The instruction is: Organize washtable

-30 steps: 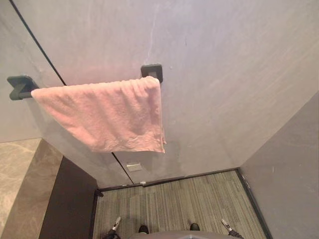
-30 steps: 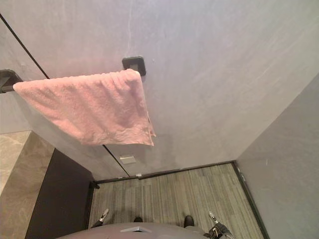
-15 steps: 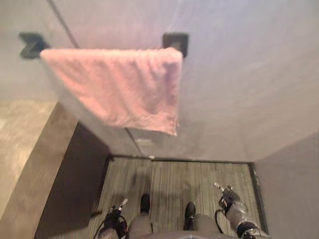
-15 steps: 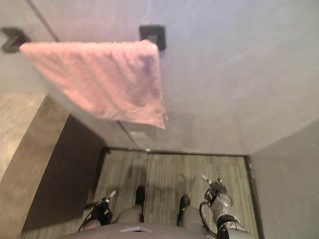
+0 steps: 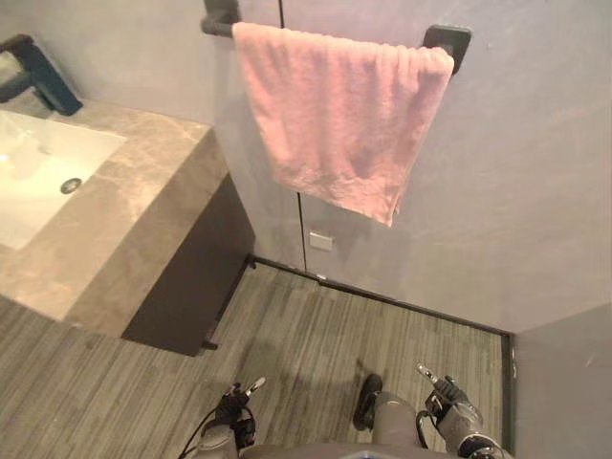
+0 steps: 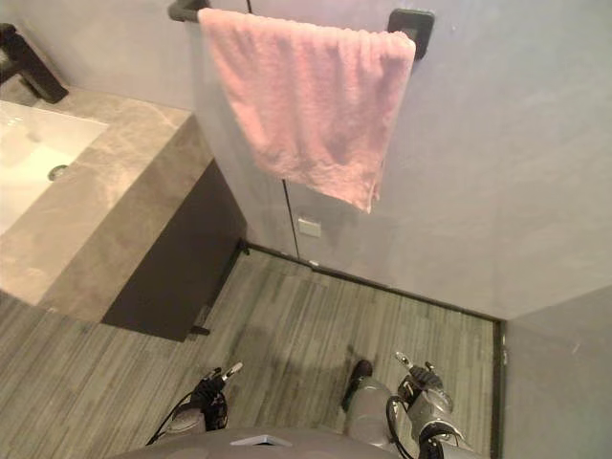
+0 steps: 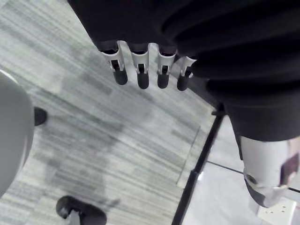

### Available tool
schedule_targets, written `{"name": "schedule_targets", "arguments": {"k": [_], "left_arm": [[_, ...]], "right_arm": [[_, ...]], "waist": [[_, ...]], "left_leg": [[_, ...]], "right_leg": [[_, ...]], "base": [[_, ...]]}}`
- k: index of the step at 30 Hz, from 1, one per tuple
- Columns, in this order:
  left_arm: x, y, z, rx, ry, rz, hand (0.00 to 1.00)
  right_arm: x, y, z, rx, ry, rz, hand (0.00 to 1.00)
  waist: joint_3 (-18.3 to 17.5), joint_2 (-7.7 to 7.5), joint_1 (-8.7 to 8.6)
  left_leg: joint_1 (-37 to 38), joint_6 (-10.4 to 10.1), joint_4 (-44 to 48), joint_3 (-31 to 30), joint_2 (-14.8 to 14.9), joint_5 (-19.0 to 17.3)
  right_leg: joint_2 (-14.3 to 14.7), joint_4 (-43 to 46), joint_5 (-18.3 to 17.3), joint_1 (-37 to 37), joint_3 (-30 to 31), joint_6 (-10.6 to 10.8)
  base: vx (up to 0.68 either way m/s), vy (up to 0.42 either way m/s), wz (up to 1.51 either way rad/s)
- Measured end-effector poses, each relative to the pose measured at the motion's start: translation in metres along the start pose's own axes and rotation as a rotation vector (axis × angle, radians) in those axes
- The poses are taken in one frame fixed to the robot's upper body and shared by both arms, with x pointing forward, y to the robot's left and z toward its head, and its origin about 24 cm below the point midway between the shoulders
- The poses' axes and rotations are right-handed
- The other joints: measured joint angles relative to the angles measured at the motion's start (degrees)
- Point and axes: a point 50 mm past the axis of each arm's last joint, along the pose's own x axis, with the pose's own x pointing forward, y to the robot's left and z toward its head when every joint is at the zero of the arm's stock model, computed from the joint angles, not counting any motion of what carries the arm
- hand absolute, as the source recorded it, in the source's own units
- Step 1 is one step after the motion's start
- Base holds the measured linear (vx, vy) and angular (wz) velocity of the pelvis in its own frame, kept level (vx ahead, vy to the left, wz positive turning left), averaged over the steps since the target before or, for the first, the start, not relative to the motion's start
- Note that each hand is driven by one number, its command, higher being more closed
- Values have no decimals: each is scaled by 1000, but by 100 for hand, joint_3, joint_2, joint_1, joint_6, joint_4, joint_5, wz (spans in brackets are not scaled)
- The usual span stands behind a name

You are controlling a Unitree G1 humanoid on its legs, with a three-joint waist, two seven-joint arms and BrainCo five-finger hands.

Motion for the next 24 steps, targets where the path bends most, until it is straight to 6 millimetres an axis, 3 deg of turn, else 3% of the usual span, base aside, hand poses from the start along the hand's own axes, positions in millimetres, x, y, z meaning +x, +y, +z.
{"name": "schedule_targets", "arguments": {"k": [1,3,4,5,6,8,10,11,13,15,17,18,19,20,21,22,24], "left_arm": [[0,6,1,12,-1,12,0],[1,12,0,10,6,31,0],[-1,20,-6,-27,27,68,0],[-4,28,-16,-60,60,99,0],[-6,31,-23,-65,84,111,0],[-14,46,-40,-91,141,158,0],[-21,50,-55,-102,177,173,0],[-28,52,-67,-116,208,187,0],[-35,52,-81,-122,256,193,0],[-38,50,-87,-127,281,190,0],[-37,46,-85,-118,277,176,0],[-35,43,-83,-115,272,166,0],[-35,40,-84,-118,273,162,0],[-33,43,-80,-111,264,166,0],[-32,50,-76,-90,253,177,0],[-31,51,-75,-89,248,180,0],[-32,49,-76,-95,251,185,0]], "right_arm": [[1,4,3,-16,0,13,0],[-1,9,-7,-56,34,38,0],[-3,9,-14,-48,57,41,0],[-3,8,-18,-44,66,45,0],[-4,10,-18,-54,66,56,0],[-5,24,-20,-87,67,107,0],[-4,36,-13,-118,48,145,0],[-3,49,-1,-172,11,181,0],[-4,69,16,-217,-43,233,0],[-6,89,31,-260,-101,285,0],[-8,93,35,-287,-138,298,0],[-7,89,34,-298,-141,293,0],[-7,83,27,-298,-121,280,0],[-8,80,17,-293,-95,275,0],[-8,74,7,-287,-68,263,0],[-8,64,-1,-290,-44,241,0],[-7,55,-4,-297,-35,223,0]], "waist": [[27,52,142],[45,29,72],[73,35,71],[11,-74,121],[-7,-107,186],[-140,-335,382],[-244,-357,465],[-382,-321,668],[-442,-262,736],[-429,-230,824],[-320,-80,827],[-221,95,802],[-185,163,777],[-176,59,683],[-139,-155,603],[-134,-246,606],[-150,-210,601]], "left_leg": [[-62,35,-37,-5,-118,-51],[-347,179,103,-171,-176,-54],[-477,264,191,-407,-253,76],[-570,271,242,-677,-374,188],[-617,286,243,-784,-463,227],[-900,378,282,-1244,-804,439],[-1195,383,407,-1462,-902,560],[-1572,331,531,-1537,-894,698],[-2019,228,538,-1738,-833,930],[-2387,56,412,-1947,-704,1258],[-2551,-146,292,-2387,-586,1599],[-2489,-190,20,-2672,-461,1769],[-2405,-67,-276,-2547,-262,1731],[-2434,370,-358,-2169,-169,1427],[-2772,462,398,-1418,-244,1381],[-2960,506,1408,-1005,-331,1300],[-2879,353,2286,-864,-260,957]], "right_leg": [[-3,60,156,-227,635,241],[54,1079,-346,-374,1281,165],[118,2002,-885,-220,1604,302],[199,2399,-1169,165,1876,482],[243,2511,-1316,341,2061,518],[397,2547,-1833,942,2733,803],[556,2407,-1967,1192,3039,723],[739,1869,-2163,1208,3261,525],[876,1091,-2359,1274,3318,218],[1026,527,-2432,1246,3271,89],[1263,185,-2463,1371,3090,52],[1482,149,-2407,1458,2817,-27],[1580,126,-2317,1480,2585,-124],[1412,0,-2209,1495,2239,-264],[1129,-18,-2129,1430,1855,-273],[921,-109,-1956,1387,1651,-245],[810,-278,-1760,1354,1511,-202]], "base": [[-190,410,0],[394,100,55],[433,-81,126],[311,-39,123],[65,37,107],[-8,25,111],[-210,10,91],[-319,12,60],[-349,-8,51],[-427,-59,57],[-482,-84,97],[-475,-66,115],[-498,-52,142],[-465,-37,157],[-482,-3,165],[-429,27,127],[-312,118,70]]}}
